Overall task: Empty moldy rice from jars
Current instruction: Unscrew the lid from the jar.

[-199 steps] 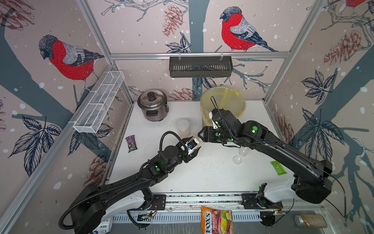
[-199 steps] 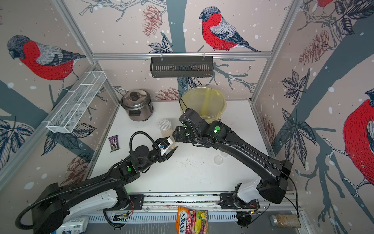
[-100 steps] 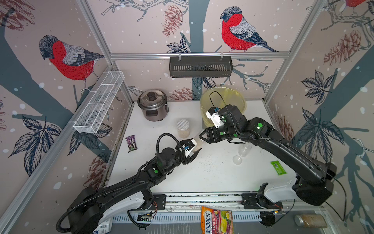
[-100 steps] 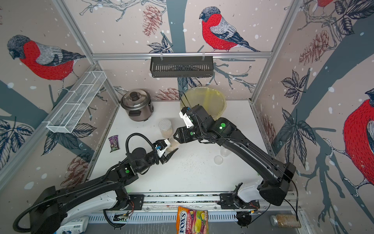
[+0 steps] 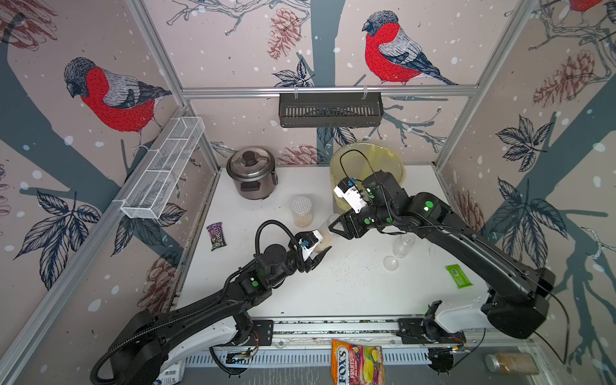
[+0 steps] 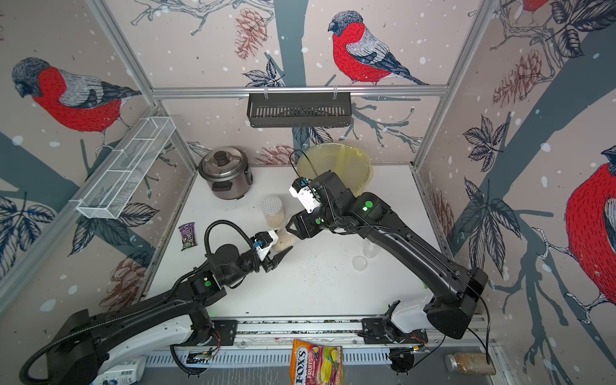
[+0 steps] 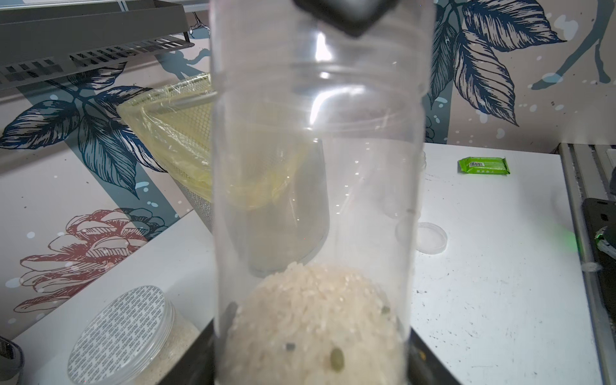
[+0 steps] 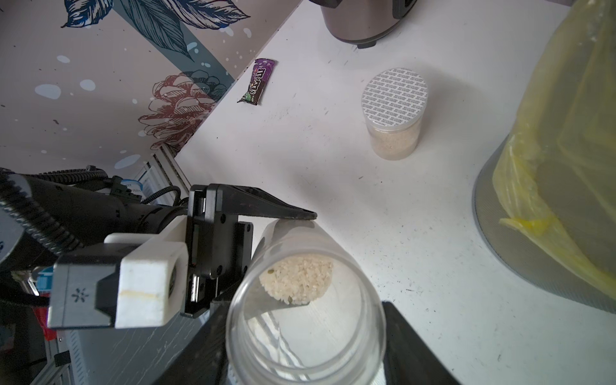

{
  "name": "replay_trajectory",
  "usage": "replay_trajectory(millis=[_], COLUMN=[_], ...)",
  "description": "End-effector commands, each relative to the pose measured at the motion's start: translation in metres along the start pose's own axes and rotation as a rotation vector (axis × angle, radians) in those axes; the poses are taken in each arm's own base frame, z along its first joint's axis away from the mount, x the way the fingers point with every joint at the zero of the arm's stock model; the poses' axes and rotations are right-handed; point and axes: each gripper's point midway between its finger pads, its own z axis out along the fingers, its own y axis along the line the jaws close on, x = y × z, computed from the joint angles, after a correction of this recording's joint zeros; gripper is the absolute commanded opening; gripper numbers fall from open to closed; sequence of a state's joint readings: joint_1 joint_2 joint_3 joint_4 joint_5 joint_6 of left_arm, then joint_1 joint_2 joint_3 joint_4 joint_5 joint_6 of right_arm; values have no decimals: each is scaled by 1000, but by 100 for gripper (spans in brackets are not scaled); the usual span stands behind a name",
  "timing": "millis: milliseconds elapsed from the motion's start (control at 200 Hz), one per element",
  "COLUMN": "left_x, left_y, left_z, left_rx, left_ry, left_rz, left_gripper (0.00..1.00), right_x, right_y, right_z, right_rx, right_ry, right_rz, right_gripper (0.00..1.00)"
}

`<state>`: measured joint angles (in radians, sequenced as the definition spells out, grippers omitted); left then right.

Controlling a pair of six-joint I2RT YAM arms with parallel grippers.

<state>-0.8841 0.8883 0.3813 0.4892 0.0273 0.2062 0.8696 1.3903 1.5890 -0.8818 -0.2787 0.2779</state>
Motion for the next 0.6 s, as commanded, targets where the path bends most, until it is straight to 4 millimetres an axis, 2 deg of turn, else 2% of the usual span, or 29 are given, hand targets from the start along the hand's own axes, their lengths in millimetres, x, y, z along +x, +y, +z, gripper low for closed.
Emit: replay_trajectory(millis=[0,110,290,470,595], left_x=[-20,-21,-21,-20,-21], left_y=[0,-3,-6,-9,-9], left_z=[-2,-2,-1,-2,-3], left_rx=[9,27,47,58,63], left_ry=[-81,-88,-81,-84,-87], left_rz=[-6,-6,-1,2,3], left_gripper=[0,0,0,0,0], right_x=[-5,-1,1,-2,6], right_y=[5,16,16,27,25], right_z=[-9,-11,-5,-6,-3], right_rx=[-10,-62,-77,-135,-148], right_ry=[-28,-14,38,35,70], right_rz=[-99,-211,-318,-403,-434], right_gripper=[8,12,16,18,20])
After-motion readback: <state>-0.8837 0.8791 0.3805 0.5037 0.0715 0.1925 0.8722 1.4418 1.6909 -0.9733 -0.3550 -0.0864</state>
